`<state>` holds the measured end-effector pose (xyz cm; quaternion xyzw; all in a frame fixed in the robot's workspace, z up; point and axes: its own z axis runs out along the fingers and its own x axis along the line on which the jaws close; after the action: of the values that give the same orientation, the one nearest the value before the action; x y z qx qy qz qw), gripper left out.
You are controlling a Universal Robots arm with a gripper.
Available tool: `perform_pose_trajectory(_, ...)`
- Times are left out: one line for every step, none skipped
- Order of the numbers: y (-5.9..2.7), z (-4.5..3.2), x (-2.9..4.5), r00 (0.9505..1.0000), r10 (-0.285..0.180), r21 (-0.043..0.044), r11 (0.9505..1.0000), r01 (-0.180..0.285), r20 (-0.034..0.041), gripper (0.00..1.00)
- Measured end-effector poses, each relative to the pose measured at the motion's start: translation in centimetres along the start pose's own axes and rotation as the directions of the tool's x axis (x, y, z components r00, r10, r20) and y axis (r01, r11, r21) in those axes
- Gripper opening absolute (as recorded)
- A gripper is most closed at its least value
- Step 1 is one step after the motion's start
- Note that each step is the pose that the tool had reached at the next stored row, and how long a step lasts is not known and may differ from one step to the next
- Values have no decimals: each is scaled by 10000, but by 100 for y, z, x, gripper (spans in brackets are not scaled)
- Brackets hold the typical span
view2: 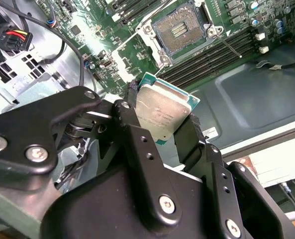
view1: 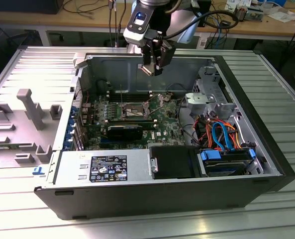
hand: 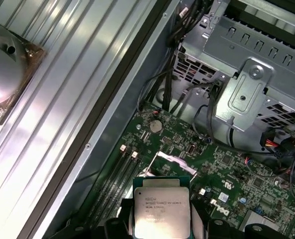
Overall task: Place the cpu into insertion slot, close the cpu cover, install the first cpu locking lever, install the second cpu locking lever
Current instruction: 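Place the cpu into insertion slot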
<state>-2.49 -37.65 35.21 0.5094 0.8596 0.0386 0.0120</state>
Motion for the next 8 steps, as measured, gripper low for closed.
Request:
perform_pose_trajectory(0,1,0,10000,90,-2,10000,-90,6,54)
perform_pose_trajectory(0,2,0,9998,184,-4,9998,-184,14,54)
perform_pose_trajectory(0,2,0,9997,246,-4,9997,-246,19,54)
perform_pose_trajectory(0,2,0,9997,253,-4,9997,-253,20,54)
perform_pose_trajectory(0,2,0,9997,254,-4,9997,-254,20,54)
perform_pose_trajectory(0,2,0,9997,254,-5,9997,-254,20,54)
perform_pose_trajectory(0,2,0,9997,255,-4,9997,-255,20,54)
perform_pose_trajectory(0,2,0,9997,254,-5,9997,-254,20,54)
